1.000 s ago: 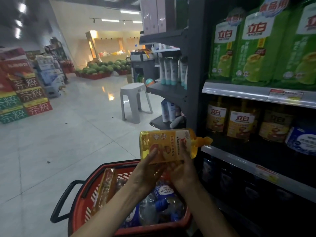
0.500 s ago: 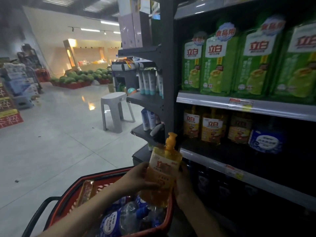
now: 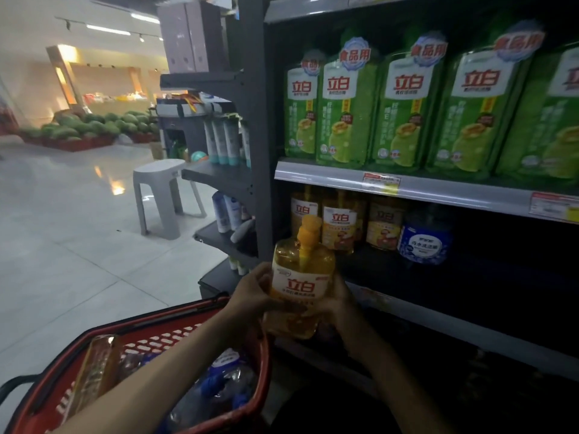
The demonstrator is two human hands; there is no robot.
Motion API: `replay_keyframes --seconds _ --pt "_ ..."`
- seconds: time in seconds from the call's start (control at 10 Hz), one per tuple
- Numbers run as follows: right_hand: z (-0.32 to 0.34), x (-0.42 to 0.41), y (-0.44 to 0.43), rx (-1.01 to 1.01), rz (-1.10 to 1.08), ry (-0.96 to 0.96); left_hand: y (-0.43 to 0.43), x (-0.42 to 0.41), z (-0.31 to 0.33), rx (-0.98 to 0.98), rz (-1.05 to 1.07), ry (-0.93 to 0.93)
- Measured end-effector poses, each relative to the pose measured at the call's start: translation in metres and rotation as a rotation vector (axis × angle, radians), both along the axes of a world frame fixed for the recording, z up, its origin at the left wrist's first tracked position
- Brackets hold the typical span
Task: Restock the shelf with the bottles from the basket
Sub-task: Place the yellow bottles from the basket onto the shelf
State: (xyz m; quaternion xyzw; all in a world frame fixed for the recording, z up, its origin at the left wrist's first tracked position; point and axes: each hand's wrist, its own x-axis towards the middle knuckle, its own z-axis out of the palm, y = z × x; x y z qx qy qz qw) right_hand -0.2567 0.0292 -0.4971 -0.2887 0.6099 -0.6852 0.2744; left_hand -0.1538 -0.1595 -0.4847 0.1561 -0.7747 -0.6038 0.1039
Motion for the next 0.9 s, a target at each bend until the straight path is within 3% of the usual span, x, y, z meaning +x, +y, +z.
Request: replay_keyframes --seconds 0.1,0.3,0.6,0.7,0.9 --pt "0.003 -0.018 0.02 0.092 -0.062 0.112 0.015 -0.023 0.027 -0.018 -0.088 0.071" --pt "0.007 -0.056 0.057 0.128 -0.213 0.147 0.049 -0.074 0.041 -0.129 -0.204 0.17" --pt "-0.035 -0.107 0.065 0.101 -0.648 0.268 0.082 -0.151 0.007 -0.366 -0.208 0.406" --pt "-0.04 -0.117 0.063 0.035 -0.714 0.297 0.088 -0.168 -0.006 -0.41 -0.153 0.438" --pt "-0.053 -0.135 0.058 0.046 -0.793 0.329 0.1 -0.199 -0.027 -0.303 -0.046 0.308"
